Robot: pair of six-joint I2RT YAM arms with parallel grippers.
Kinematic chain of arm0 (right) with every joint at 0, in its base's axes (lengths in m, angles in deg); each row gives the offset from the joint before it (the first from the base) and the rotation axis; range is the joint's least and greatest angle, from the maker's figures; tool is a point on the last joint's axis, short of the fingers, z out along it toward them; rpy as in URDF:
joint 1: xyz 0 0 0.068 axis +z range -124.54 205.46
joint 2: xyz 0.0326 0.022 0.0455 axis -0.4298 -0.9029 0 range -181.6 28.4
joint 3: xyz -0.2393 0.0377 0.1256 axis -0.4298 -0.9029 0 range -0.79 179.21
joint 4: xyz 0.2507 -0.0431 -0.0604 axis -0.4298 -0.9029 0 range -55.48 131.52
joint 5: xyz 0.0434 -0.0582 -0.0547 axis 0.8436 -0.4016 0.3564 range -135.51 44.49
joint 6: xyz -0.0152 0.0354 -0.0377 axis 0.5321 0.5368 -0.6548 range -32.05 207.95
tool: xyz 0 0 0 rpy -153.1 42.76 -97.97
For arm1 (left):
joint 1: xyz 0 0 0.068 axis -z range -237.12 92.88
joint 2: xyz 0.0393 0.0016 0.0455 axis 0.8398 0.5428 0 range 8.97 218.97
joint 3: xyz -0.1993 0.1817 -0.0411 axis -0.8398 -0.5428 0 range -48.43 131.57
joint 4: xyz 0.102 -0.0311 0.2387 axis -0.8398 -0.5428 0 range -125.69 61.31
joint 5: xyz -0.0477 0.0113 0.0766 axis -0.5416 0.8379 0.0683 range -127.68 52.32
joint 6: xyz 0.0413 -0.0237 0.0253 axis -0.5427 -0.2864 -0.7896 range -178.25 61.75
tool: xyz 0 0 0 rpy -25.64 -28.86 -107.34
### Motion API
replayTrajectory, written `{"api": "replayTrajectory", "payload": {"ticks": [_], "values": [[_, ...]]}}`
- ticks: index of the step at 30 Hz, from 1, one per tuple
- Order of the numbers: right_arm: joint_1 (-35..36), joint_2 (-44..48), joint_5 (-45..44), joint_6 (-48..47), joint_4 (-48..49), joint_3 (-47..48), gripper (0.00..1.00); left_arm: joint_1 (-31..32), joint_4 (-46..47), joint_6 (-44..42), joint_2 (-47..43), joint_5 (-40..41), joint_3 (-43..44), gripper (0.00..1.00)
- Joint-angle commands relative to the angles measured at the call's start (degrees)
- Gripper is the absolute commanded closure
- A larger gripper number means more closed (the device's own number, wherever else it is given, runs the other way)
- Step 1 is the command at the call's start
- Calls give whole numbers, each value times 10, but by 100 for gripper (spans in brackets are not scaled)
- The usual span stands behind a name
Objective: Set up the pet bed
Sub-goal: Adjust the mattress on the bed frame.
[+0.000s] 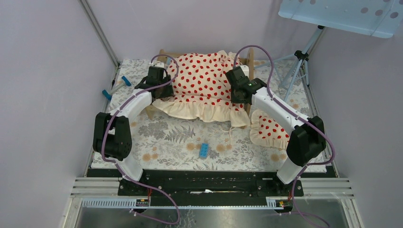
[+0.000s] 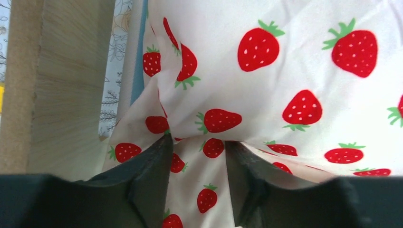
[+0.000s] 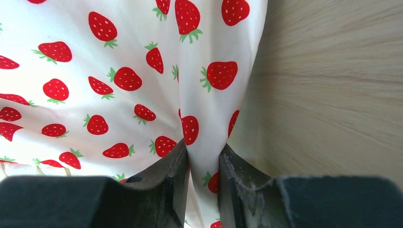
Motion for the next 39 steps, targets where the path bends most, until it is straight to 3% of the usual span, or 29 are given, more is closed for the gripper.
{"api": "replayTrajectory", "payload": {"ticks": [1, 4, 7, 18, 28, 39], "values": [[-3, 18, 7, -10, 14, -8, 67, -1, 34, 1, 6, -11, -12, 60], [-3, 20, 3, -11, 14, -11, 67, -1, 34, -1, 3, -11, -15, 87], [-3, 22, 2, -12, 14, -11, 67, -1, 29, 0, -6, -2, -10, 100], [-3, 38, -8, -16, 17, -13, 67, -1, -21, 13, -128, 10, 7, 100], [-3, 45, -13, -17, 18, -11, 67, -1, -36, 40, -252, 7, -60, 100], [-4, 38, -27, -17, 19, -12, 68, 0, -40, 72, -319, -8, -143, 100]]}}
